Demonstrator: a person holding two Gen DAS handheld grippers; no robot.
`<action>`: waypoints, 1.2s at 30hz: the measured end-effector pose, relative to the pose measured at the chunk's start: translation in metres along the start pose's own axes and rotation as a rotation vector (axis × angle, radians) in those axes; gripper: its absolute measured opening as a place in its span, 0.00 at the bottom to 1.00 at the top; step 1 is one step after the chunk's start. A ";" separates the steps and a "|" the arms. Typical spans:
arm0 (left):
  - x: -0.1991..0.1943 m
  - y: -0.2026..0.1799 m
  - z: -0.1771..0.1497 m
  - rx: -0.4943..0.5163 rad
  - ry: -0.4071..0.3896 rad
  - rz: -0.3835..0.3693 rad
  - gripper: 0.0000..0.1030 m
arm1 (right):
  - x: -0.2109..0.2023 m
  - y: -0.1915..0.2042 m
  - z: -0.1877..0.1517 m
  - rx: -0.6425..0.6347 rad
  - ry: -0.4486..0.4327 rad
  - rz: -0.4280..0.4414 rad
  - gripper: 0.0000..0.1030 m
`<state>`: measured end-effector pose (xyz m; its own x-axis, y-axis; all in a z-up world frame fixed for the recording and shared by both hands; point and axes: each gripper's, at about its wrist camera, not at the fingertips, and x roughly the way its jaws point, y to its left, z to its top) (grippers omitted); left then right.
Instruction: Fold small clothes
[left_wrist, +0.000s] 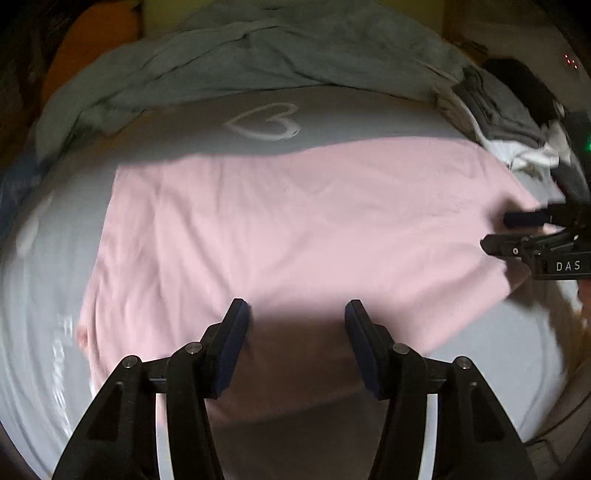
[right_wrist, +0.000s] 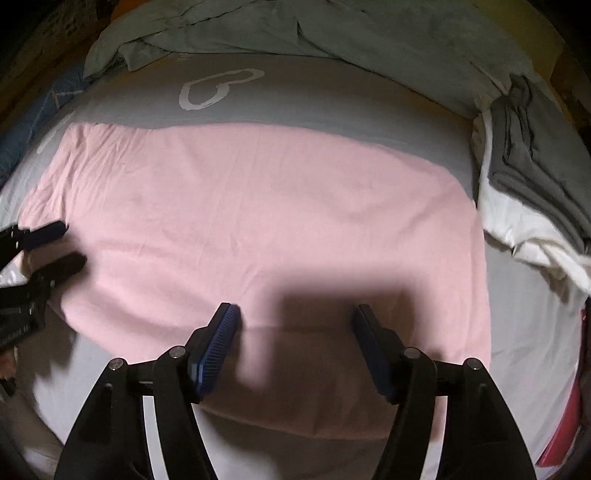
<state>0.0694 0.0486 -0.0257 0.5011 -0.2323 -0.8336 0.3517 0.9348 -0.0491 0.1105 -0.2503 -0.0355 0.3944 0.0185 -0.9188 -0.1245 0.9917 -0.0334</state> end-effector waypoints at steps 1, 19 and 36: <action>-0.003 0.004 -0.006 -0.039 -0.004 -0.019 0.53 | -0.001 -0.003 -0.003 0.021 -0.001 0.023 0.68; -0.053 0.070 -0.081 -0.678 -0.186 -0.190 0.53 | -0.047 -0.009 -0.100 0.205 -0.217 0.033 0.75; -0.048 0.118 -0.093 -0.795 -0.386 -0.058 0.06 | -0.055 0.085 -0.039 0.204 -0.345 0.428 0.04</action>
<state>0.0135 0.1955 -0.0426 0.7820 -0.2250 -0.5813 -0.1972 0.7955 -0.5731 0.0424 -0.1720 -0.0036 0.6255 0.4290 -0.6517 -0.1737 0.8909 0.4197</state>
